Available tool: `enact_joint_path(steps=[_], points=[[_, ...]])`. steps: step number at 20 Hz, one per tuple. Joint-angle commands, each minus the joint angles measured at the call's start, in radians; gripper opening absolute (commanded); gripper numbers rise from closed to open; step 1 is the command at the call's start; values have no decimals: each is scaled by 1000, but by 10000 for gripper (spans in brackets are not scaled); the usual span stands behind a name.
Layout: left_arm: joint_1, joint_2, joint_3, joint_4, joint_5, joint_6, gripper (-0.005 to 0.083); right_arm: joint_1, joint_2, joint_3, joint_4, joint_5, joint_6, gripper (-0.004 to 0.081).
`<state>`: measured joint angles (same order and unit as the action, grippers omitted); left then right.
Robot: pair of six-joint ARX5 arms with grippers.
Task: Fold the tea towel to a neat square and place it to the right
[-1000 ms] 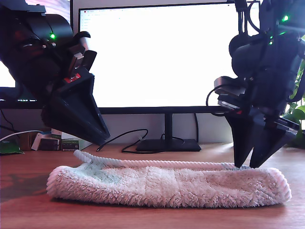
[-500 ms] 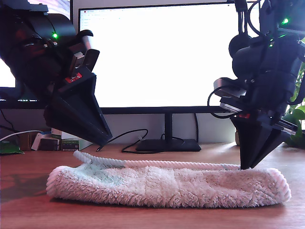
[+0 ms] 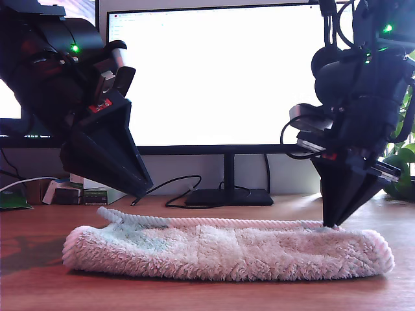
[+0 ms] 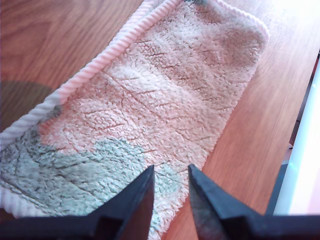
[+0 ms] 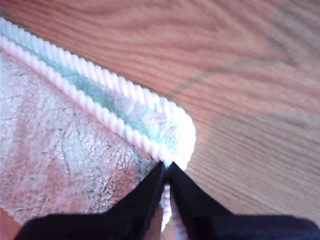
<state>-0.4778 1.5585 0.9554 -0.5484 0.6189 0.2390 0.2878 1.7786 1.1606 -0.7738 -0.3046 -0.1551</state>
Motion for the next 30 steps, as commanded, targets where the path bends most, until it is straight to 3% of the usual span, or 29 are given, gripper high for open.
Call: enact_joint_path(steps=[1, 8, 13, 19, 25, 30], points=[[-3, -5, -8, 8, 1, 8, 182, 0, 12, 35, -5, -4, 2, -13], [-3, -5, -8, 50, 1, 7, 182, 0, 12, 78, -21, 1, 0, -13], [-3, -5, -8, 42, 1, 4, 182, 9, 12, 78, 25, 81, -2, -12], [-3, -5, -8, 19, 1, 4, 182, 36, 12, 78, 29, 79, 2, 242], [-3, -5, -8, 17, 1, 5, 180, 36, 12, 82, 36, 84, -2, 260], [-3, -5, -8, 17, 1, 6, 181, 18, 12, 104, 27, 148, -2, 293]])
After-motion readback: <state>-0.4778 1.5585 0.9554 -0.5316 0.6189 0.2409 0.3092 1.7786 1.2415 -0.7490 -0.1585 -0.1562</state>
